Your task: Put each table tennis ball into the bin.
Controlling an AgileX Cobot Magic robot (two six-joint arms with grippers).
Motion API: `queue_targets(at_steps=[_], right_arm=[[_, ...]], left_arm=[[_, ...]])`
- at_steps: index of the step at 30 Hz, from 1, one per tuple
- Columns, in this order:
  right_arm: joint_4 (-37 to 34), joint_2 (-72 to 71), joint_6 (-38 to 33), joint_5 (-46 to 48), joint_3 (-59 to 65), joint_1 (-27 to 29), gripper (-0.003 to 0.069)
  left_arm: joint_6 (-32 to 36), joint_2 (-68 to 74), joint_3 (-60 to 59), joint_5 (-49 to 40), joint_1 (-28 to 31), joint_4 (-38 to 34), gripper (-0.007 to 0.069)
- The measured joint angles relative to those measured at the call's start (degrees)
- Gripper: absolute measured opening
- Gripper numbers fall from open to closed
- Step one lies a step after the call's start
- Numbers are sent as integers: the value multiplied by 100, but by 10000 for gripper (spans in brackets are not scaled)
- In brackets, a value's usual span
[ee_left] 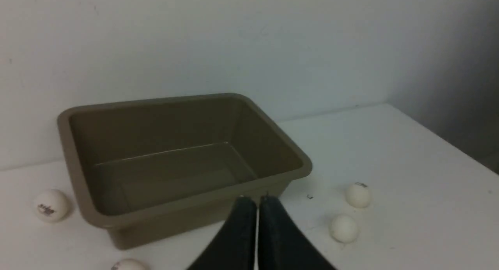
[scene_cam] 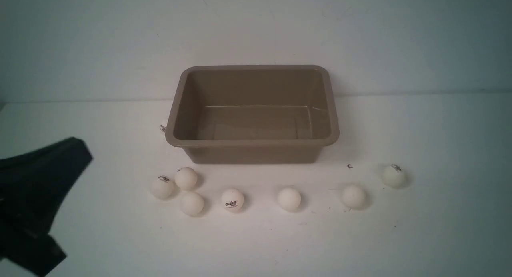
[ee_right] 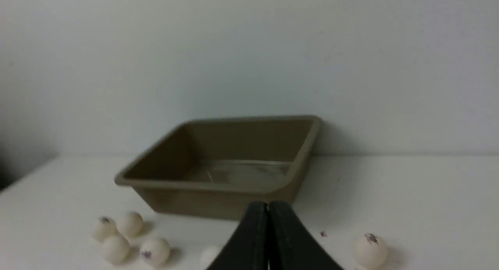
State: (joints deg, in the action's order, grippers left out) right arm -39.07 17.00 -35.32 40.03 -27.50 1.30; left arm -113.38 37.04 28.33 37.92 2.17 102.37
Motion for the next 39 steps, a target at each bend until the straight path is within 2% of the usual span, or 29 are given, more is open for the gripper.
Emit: queue_targets(at_steps=[3, 6, 10, 19, 22, 24, 27, 29, 32, 35, 39], right_arm=[[645, 639, 5, 145, -517, 0, -15], [911, 1472, 18, 261, -1073, 0, -14], [891, 2480, 99, 490, -1526, 0, -13], [903, 4166, -58, 651, -2384, 0, -13], [856, 4408, -418, 651, -2576, 0, -12], [740, 4519, -720, 630, -2653, 0, -11], [553, 4599, -927, 566, -2668, 0, -12], [457, 4649, -990, 501, -2673, 0, -12], [289, 4717, -1079, 441, -2680, 0, -12], [146, 4781, -1148, 410, -2682, 0, -12], [-1, 4834, -1201, 410, -2682, 0, -12]], left_arm=[[276, 478, 165, -304, 0, 0, -4], [869, 960, 213, -1334, 0, 0, -4], [1649, 1490, 218, -2045, 0, -16, -4], [3923, 2486, -186, -2530, 0, -43, -4], [4450, 2595, -446, -2344, 0, -50, -4], [4739, 2593, -583, -1850, 0, -50, -4], [5036, 2505, -553, -553, 0, -44, -4], [5393, 2399, -445, 664, 0, -7, -4], [5734, 2265, -323, 1335, -5, -11, -4], [5686, 2159, -288, 1078, -5, -243, -4], [5040, 2097, -281, -518, -5, -824, -4]])
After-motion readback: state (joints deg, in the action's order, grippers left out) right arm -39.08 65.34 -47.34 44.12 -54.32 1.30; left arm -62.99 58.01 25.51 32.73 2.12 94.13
